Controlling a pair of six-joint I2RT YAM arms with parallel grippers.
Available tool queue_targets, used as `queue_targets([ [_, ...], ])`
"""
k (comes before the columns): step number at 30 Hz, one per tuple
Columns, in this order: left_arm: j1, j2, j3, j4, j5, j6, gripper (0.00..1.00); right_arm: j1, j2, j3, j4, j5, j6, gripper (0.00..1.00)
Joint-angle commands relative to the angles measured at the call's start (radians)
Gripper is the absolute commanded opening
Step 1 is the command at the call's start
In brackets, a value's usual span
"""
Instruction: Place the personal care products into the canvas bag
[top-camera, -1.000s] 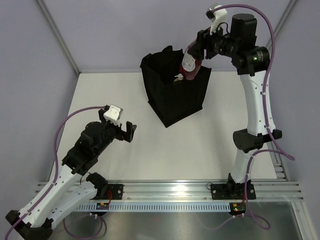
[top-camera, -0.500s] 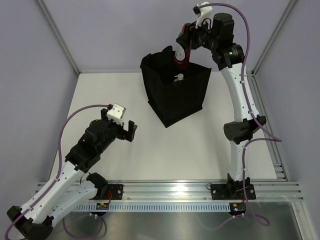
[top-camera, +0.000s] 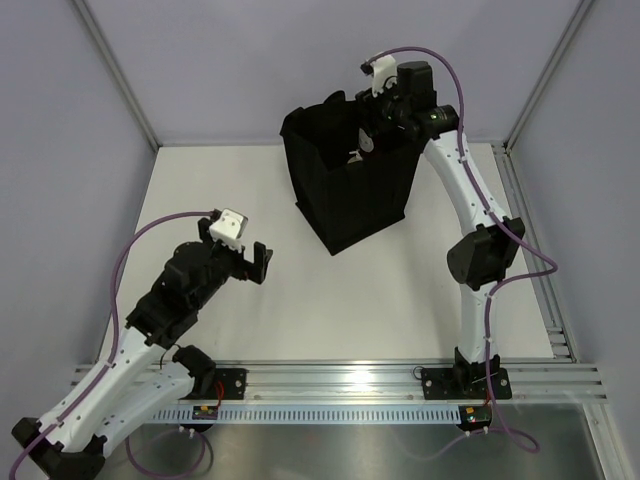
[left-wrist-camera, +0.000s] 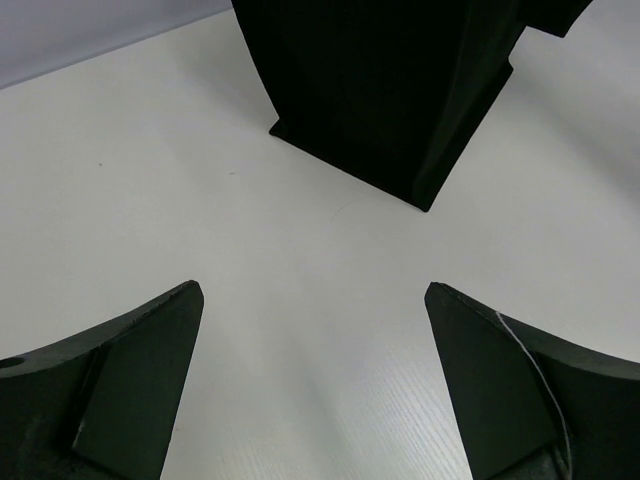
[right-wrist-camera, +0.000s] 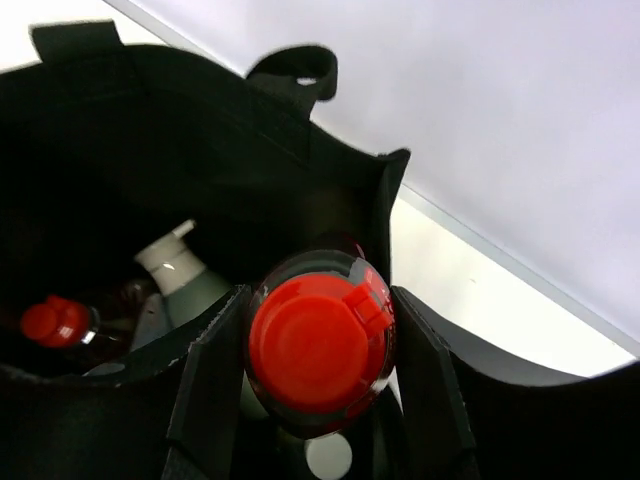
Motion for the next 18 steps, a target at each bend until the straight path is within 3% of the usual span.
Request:
queue_targets([
  [1,0.002,-0.019,0.007,0.033,0.014,0.015,0.99,0.059,-0.113,-0.033,0.070,0.064,-0.121,0.00],
  [6,0.002,-0.032,0.006,0.029,0.016,0.013,0.99,0.156,-0.096,-0.120,0.000,-0.025,-0.135,0.00],
  [7,0.001,-0.034,0.005,0.030,0.016,0.013,0.99,0.180,-0.087,-0.117,-0.020,-0.034,-0.121,0.04],
  [8,0.001,-0.036,0.005,0.032,0.014,0.013,0.99,0.188,-0.075,-0.109,-0.031,-0.043,-0.109,0.12],
  [9,0.002,-0.042,0.004,0.032,0.014,0.013,0.99,0.193,-0.053,-0.088,-0.040,-0.063,-0.075,0.37],
  [14,0.001,-0.048,0.004,0.032,0.014,0.015,0.99,0.193,-0.013,-0.028,-0.111,-0.077,-0.055,0.82],
  [18,0.002,-0.052,0.004,0.032,0.019,0.013,0.99,0.193,-0.059,-0.026,-0.126,-0.077,-0.067,1.00],
])
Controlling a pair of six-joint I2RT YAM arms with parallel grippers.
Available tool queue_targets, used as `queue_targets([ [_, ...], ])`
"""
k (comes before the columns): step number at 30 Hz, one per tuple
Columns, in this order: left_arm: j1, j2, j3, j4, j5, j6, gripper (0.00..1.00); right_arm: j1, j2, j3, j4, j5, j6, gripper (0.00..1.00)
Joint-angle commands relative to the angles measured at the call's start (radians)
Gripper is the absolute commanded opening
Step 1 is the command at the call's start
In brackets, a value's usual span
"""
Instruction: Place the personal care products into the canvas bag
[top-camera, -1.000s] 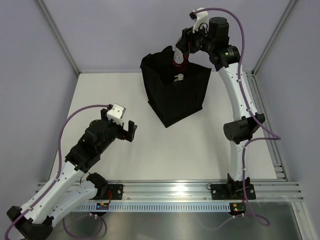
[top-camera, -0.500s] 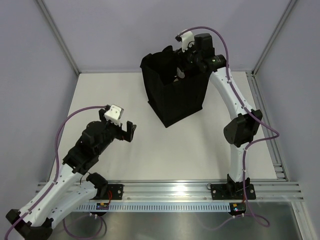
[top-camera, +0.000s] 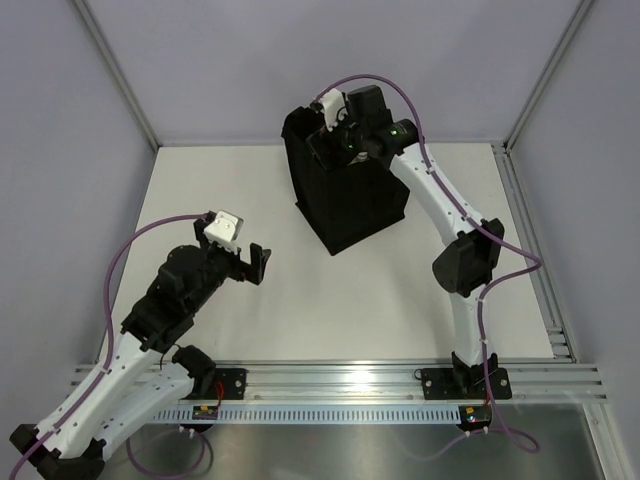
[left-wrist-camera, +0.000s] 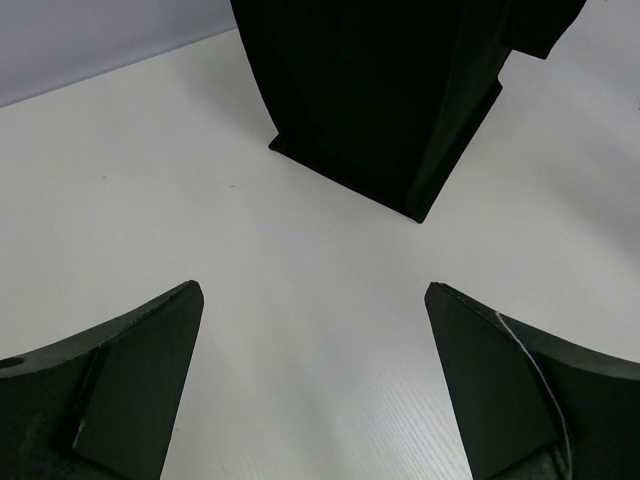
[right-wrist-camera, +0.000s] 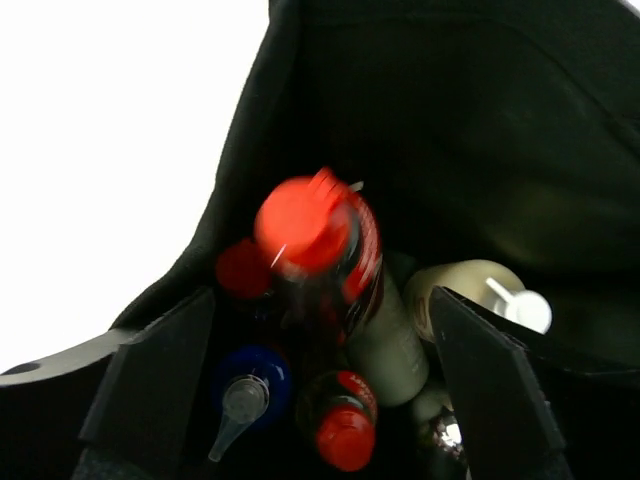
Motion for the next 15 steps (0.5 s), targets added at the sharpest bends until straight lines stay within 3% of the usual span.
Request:
queue_targets([
  [1,0.001,-0.014,0.004,0.032,0.014,0.013,0.99,-0.006,-0.066,0.070,-0.034,-0.034,-0.003,1.00],
  [5,0.002,-0.017,0.004,0.032,0.016,0.013,0.99,-0.017,-0.146,0.136,-0.089,-0.058,-0.012,0.99],
  [8,0.001,-0.020,0.004,0.033,0.019,0.012,0.99,-0.060,-0.244,0.133,-0.110,-0.187,-0.005,1.00],
  [11,0.001,-0.028,0.002,0.032,0.024,0.012,0.99,-0.139,-0.352,0.065,-0.110,-0.279,0.044,0.99],
  [15,0.001,-0.034,0.001,0.036,0.030,0.012,0.99,-0.305,-0.514,-0.195,-0.043,-0.391,0.144,0.99],
])
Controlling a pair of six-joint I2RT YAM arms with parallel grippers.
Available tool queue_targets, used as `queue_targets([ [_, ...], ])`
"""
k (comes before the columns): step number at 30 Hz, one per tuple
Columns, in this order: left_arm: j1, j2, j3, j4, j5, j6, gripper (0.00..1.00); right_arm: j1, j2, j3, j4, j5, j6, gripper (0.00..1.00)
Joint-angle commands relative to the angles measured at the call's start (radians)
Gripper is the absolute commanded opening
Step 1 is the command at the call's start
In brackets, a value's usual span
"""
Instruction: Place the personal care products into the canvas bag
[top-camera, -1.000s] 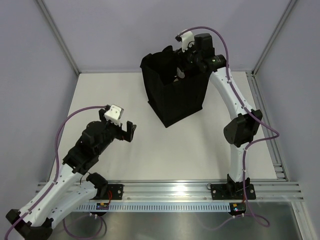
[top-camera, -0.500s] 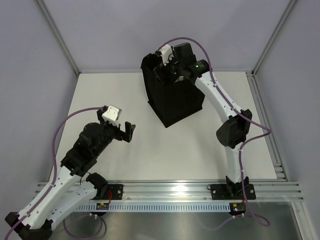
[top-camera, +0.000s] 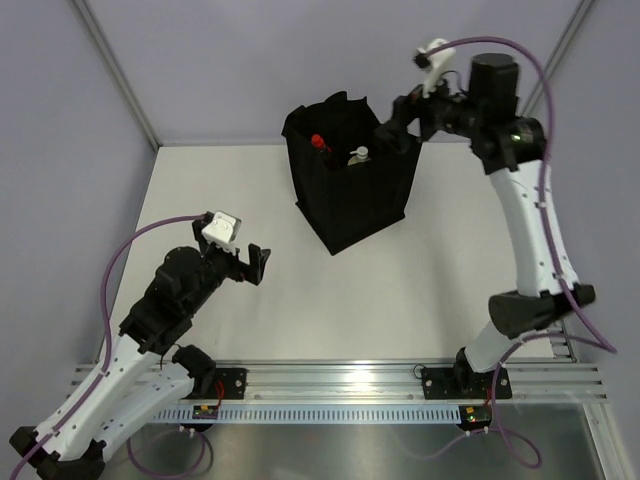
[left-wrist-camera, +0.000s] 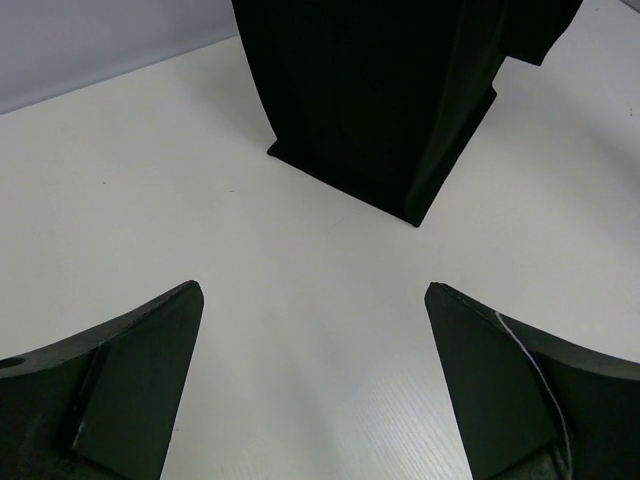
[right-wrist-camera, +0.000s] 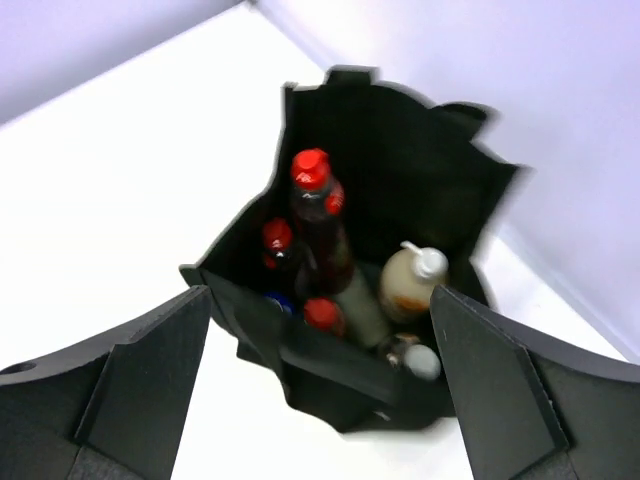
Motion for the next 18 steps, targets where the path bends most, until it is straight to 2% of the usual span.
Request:
queue_targets([
  [1,0.002,-0.017,0.002,0.039,0.024,0.012,0.99,-0.147,-0.169,-0.208,0.058,-0.129,0.089,0.99],
  [6,0.001,0.006,0.033,-0.016,0.015,0.004,0.99,-0.279,-0.451,-0.651,0.147,-0.069,0.103,0.99],
  [8,0.002,0.009,0.039,-0.033,0.011,0.001,0.99,-0.301,-0.567,-0.757,0.162,0.069,0.119,0.99],
  [12,0.001,-0.009,0.013,-0.016,0.011,0.000,0.99,-0.307,-0.768,-1.042,0.222,0.227,0.146,1.00],
  [13,0.001,-0.011,0.004,-0.010,0.008,-0.002,0.99,-0.307,-0.845,-1.081,0.236,0.247,0.154,0.99],
  [18,0.001,-0.008,0.004,-0.017,-0.011,-0.006,0.99,-0.307,-0.988,-1.267,0.289,0.354,0.231,0.99],
])
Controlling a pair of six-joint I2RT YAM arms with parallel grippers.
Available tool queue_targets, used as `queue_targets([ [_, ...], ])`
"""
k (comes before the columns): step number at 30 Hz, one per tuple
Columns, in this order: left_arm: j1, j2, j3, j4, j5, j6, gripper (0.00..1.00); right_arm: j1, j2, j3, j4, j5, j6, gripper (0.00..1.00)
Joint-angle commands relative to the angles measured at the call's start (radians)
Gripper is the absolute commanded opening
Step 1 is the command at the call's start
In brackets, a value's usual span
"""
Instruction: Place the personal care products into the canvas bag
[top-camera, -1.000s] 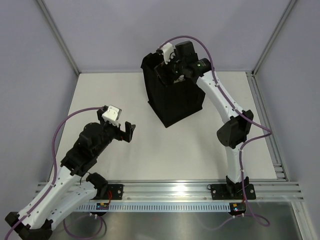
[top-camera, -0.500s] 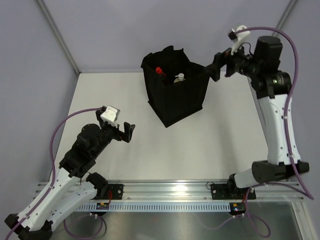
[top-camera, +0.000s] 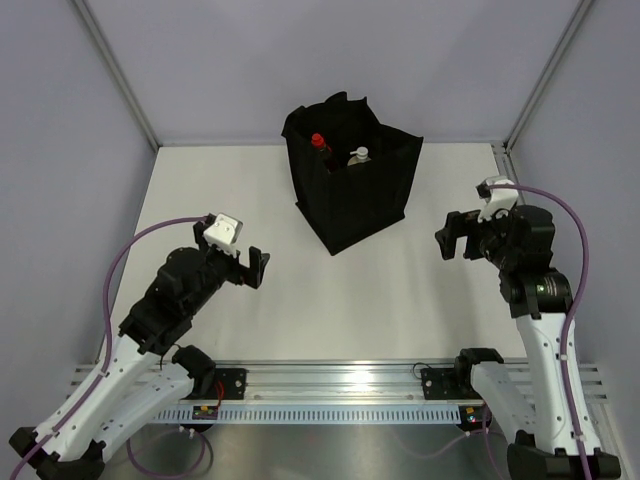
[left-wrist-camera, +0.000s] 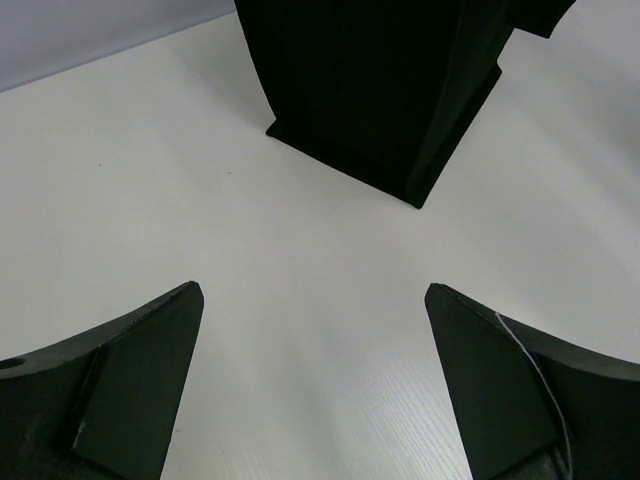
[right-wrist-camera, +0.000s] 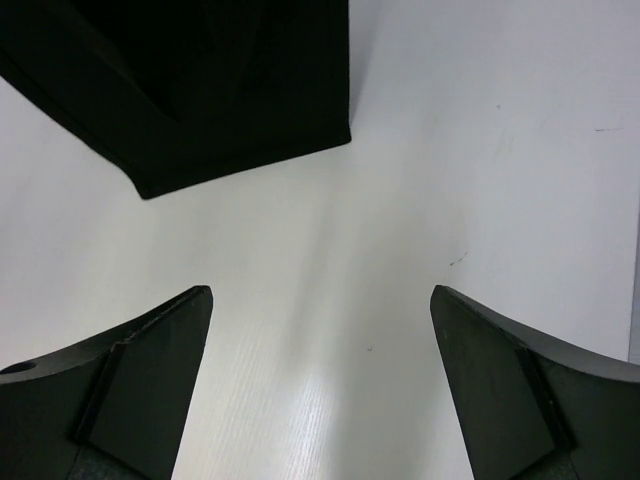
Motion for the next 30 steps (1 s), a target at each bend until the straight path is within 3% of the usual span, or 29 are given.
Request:
queue_targets([
  [1,0.001,-0.010,0.001,0.026,-0.016,-0.006,0.99,-0.004,-0.088,-0.068,0.122,0.126,0.070,0.99],
  [7,0.002,-0.030,-0.004,0.019,-0.020,-0.011,0.99,-0.004,-0.128,-0.134,0.144,0.247,0.122,1.00],
  [30,0.001,-0.046,-0.003,0.008,-0.027,-0.014,0.99,-0.004,-0.205,-0.212,0.213,0.272,0.120,1.00],
])
